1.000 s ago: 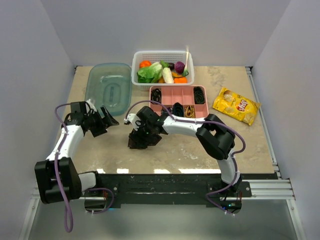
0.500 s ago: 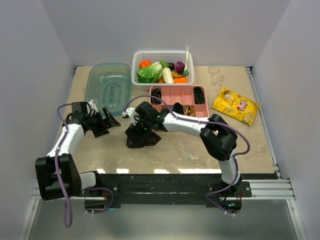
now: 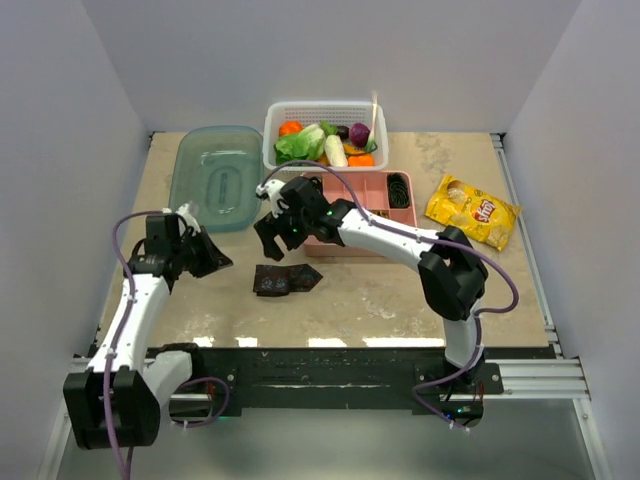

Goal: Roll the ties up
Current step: Roll the tie at the center of the board.

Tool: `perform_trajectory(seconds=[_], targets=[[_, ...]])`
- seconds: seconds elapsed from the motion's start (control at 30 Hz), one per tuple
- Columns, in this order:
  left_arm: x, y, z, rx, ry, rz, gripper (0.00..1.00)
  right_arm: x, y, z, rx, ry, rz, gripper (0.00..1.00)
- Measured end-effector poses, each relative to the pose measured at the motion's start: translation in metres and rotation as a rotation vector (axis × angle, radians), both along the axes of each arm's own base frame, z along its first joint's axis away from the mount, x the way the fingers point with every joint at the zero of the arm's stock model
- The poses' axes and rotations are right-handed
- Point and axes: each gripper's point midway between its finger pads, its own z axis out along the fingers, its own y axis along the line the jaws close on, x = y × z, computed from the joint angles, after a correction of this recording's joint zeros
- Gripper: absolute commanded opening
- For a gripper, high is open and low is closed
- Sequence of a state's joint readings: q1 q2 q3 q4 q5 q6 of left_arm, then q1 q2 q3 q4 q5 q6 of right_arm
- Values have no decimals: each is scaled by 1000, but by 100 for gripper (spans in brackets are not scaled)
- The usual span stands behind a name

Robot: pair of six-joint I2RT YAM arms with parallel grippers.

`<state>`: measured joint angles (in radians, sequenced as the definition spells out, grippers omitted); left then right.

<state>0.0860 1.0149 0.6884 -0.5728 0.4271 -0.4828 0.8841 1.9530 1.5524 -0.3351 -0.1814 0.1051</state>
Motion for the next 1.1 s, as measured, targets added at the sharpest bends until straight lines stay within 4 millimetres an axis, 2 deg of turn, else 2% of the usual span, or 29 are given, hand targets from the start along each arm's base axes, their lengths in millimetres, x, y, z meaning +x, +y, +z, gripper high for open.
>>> perform_trajectory(seconds=[0.07, 0.1, 0.2, 0.33, 0.47, 0.6, 0.77, 1.1], targets=[[-8, -14, 4, 2, -6, -28, 0, 14, 3, 3, 7, -1, -35, 58], [-13, -21, 2, -4, 0, -42, 0, 22, 7, 4, 14, -3, -48, 41], [-36, -37, -16, -22, 67, -68, 0, 36, 19, -3, 17, 2, -69, 24], [-62, -48, -40, -20, 170, -85, 0, 39, 26, -36, -41, 52, -82, 13], [-78, -65, -49, -13, 201, -137, 0, 30, 17, -75, -129, 119, -86, 8], [-88, -80, -60, 12, 222, -189, 0, 29, 16, -73, -150, 115, -101, 3], [-92, -93, -76, 76, 240, -226, 0, 20, 8, -79, -206, 129, -117, 2], [-74, -102, -96, 198, 170, -206, 0, 3, -5, -87, -314, 142, -132, 0]])
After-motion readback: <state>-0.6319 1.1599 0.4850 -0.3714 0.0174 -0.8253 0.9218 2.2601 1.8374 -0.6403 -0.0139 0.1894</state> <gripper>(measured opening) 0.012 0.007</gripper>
